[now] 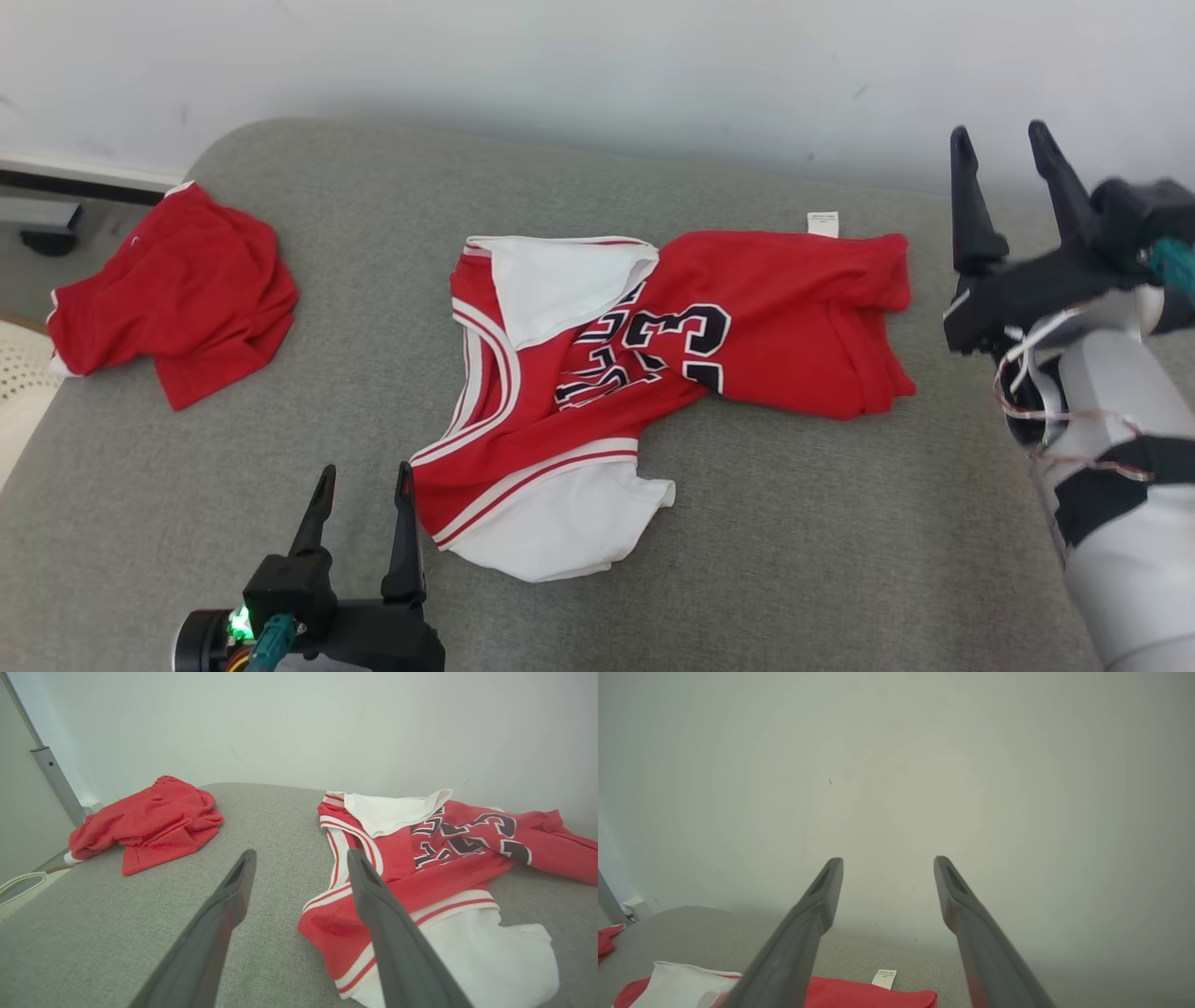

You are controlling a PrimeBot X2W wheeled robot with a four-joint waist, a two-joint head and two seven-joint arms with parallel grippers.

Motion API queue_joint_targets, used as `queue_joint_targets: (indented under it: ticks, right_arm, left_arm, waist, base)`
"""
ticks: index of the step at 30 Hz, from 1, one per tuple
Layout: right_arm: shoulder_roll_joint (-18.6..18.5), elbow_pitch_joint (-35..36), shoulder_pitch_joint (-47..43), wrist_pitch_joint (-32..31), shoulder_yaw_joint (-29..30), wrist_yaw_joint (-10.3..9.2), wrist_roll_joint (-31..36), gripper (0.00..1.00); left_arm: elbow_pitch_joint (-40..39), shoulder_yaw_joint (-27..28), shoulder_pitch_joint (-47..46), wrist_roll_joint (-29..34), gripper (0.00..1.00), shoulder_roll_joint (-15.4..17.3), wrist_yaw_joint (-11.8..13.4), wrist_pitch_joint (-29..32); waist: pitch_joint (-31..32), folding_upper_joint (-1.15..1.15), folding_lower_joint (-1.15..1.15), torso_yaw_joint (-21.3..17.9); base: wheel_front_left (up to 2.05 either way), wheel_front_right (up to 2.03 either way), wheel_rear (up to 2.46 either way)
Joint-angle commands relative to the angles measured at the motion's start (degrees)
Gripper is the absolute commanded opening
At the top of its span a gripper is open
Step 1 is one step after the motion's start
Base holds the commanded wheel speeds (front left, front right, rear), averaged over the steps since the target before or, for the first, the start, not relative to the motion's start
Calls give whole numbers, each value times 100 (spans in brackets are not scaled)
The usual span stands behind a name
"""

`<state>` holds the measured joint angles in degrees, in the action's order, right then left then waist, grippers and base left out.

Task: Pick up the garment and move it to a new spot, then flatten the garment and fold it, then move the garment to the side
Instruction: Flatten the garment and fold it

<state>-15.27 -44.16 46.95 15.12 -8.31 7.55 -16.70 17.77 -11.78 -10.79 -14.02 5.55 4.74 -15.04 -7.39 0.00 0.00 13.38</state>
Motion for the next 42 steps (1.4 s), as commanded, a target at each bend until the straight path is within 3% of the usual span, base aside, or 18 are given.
queue_joint_targets:
  ticks: [1,17,28,42]
  right_arm:
    - [43,293,-368,9,116,-13,48,100]
    - [738,2759,-3013,9,844,-13,601,100]
    - [1151,2934,-4138,9,813,-13,616,100]
    - [1239,2887,-4196,9,626,-13,555,100]
  left_arm:
    - [29,41,102,44,100,-11,-25,-13]
    - [252,-130,180,230,100,-137,-227,-13]
    - [528,-311,255,321,100,-195,-298,-13]
    - [1868,-821,-114,461,100,-226,-475,-6]
  waist:
    - [104,0,0,-162]
    - [168,0,0,-753]
    - [284,0,0,-1005]
    - [335,0,0,-1511]
  base:
    - [0,0,0]
    - [0,0,0]
    - [0,0,0]
    - [0,0,0]
